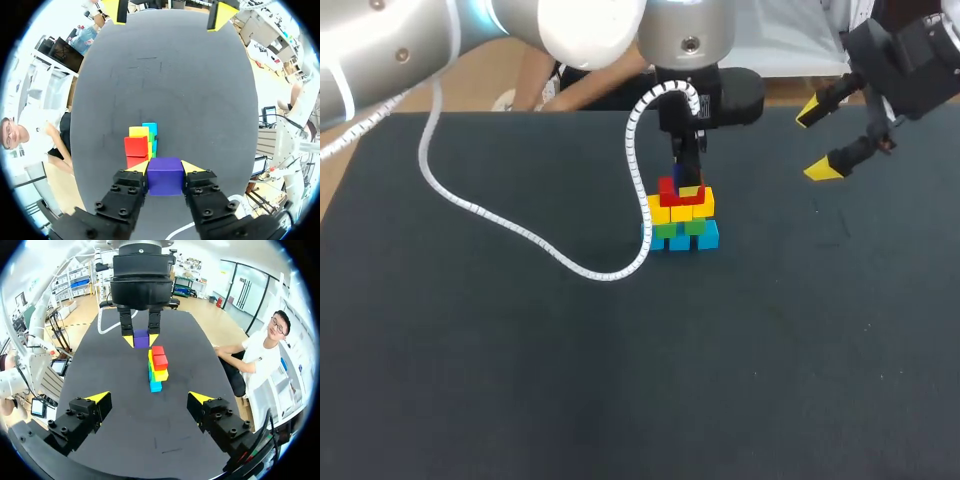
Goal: Place the blue cubes, place green cubes on the blue cubes, place the yellow cubes on the green cubes, then place the red cubes on the yellow cubes, and place purple cube on the red cubes.
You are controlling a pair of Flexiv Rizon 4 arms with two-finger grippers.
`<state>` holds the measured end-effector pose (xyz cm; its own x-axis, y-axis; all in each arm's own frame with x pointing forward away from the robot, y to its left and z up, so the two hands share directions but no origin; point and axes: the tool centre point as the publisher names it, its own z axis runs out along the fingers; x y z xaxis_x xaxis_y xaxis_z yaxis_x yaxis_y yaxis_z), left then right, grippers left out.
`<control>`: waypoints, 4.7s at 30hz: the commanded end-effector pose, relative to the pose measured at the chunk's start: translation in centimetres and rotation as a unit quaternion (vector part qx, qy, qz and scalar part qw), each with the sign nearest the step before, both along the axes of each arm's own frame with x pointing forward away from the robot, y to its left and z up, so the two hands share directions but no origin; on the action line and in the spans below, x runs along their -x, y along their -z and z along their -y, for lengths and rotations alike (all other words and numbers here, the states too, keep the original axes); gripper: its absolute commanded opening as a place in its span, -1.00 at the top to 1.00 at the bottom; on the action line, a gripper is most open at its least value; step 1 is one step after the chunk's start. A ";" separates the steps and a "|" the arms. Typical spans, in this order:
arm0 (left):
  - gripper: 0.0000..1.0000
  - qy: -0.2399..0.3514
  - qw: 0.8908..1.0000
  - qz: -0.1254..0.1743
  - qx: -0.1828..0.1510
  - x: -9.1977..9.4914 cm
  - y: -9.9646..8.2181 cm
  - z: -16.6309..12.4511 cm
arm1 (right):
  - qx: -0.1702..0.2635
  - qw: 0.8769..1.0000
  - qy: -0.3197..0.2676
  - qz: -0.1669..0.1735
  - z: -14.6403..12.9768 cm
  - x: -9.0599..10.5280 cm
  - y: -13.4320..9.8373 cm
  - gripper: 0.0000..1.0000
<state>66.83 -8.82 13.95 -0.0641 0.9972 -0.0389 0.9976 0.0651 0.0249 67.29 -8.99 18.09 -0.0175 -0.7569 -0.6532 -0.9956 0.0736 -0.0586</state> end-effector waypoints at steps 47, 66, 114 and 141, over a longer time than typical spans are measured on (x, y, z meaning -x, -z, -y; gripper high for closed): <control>1.00 -0.001 1.000 -0.016 -0.012 -2.3 2.0 0.6 | -0.001 1.000 0.000 0.000 0.0 0.0 0.0 -1.00; 1.00 0.000 1.000 -0.017 -0.015 -2.8 2.3 0.7 | -0.001 1.000 0.000 0.000 0.0 0.0 0.0 -1.00; -1.00 -0.010 1.000 -0.010 -0.019 -2.6 1.2 0.3 | -0.001 1.000 0.000 0.000 0.0 0.0 0.0 -1.00; -1.00 -0.016 0.998 0.057 -0.036 1.9 -4.6 -2.6 | -0.001 1.000 0.000 0.000 0.0 0.0 0.0 -1.00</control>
